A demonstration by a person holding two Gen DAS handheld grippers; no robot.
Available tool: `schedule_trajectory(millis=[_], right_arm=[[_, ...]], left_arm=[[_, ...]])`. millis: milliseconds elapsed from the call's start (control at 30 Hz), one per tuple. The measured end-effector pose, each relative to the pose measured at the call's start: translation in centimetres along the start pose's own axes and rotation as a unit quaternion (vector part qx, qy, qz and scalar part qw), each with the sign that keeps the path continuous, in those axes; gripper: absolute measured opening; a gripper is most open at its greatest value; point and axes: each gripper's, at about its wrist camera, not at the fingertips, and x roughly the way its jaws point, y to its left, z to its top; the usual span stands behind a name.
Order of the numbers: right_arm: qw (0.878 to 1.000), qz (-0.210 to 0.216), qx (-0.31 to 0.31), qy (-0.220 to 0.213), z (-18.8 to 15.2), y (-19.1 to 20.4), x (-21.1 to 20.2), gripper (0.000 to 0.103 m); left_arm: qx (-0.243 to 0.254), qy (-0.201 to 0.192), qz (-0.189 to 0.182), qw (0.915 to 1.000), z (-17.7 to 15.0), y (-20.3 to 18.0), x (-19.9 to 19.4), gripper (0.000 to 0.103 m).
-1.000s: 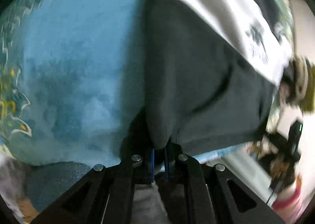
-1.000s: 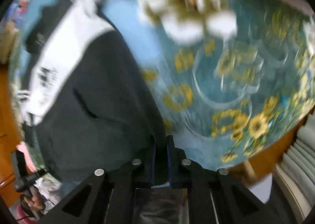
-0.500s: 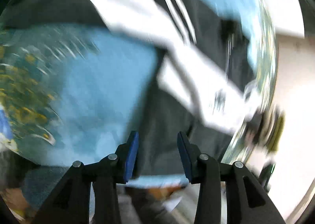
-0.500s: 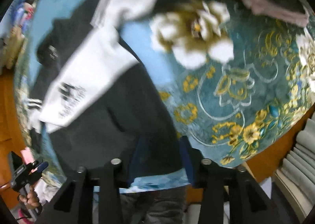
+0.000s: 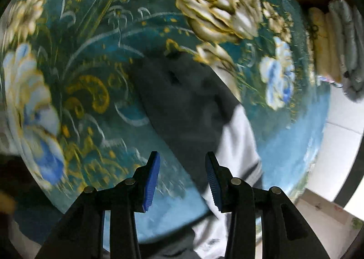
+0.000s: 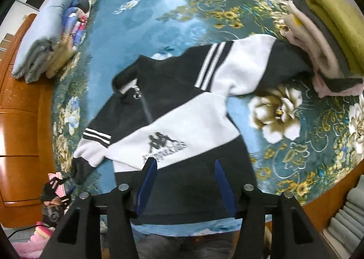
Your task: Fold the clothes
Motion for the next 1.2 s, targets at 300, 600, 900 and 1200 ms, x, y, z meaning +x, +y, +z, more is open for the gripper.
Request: schedule_trajectory(millis=[300, 600, 900, 1200], right_arm=[[0.999, -0.024, -0.039, 0.023, -0.7, 5.7, 0.1, 0.058], [0.997, -0.042, -0.051, 0.030, -0.7, 8.1, 0.3, 0.058], [0.994, -0.059, -0.093, 0.029, -0.9, 11.2, 0.4, 0.058], [0.993, -0.052, -0.107, 0.027, -1.0, 10.9, 0.6, 0.058]], left_arm=[[-0.016, -0.015, 0.058, 0.9981, 3.6, 0.2, 3.0, 0.042], [-0.016, -0.017, 0.085, 0.9961, 3.6, 0.7, 4.7, 0.042], [-0.006, -0.025, 0.090, 0.9956, 3.1, 0.1, 5.1, 0.012], [0.061, -0.078, 0.093, 0.9907, 1.0, -3.1, 2.3, 0.008]])
